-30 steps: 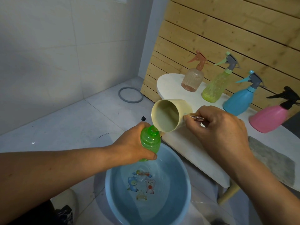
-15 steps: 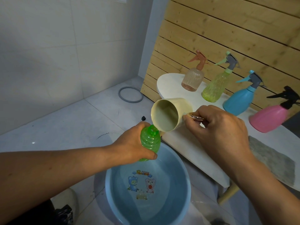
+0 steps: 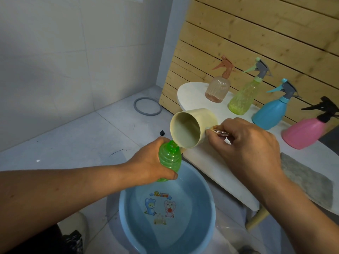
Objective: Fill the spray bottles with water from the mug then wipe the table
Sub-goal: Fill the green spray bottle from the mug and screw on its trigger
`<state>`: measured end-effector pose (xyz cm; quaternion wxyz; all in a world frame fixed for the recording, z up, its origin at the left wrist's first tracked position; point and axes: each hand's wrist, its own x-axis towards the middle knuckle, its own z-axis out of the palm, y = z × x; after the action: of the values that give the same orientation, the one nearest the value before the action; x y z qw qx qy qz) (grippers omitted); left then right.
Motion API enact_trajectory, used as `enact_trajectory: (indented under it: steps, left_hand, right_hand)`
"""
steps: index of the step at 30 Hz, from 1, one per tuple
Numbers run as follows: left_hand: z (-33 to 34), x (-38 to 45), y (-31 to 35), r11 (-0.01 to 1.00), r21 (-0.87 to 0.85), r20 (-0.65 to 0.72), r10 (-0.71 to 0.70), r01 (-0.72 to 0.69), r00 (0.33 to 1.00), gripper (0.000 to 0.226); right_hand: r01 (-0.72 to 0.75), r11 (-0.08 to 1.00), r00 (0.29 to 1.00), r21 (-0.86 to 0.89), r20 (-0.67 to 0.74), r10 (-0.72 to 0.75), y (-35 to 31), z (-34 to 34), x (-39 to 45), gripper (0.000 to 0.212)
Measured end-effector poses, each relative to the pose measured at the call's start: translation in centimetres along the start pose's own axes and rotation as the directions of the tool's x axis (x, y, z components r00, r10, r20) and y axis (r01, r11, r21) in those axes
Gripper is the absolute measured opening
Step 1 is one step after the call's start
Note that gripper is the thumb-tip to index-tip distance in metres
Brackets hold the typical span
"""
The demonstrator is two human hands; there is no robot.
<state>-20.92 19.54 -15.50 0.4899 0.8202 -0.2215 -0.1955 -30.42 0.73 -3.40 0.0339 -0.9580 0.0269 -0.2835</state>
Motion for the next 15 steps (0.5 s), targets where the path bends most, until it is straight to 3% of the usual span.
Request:
enact_trajectory:
  steps: [12,15]
  left_hand:
    - [0.03,-0.09,0.17,1.000,-0.002,0.010,-0.003,0.003,1.000,0.086]
    - [0.01,-0.06,0.24,1.000,-0.008,0.012,-0.005,0.005,1.000,0.085]
  right_hand:
    - [0.024,0.999,1.000,-0.037,0.007,-0.024,-0.04,0.02,0.07,0.032]
    - [-0.059,0.998,0.998,0.027,0.034,0.058,-0.08,0.00,0.07,0.035]
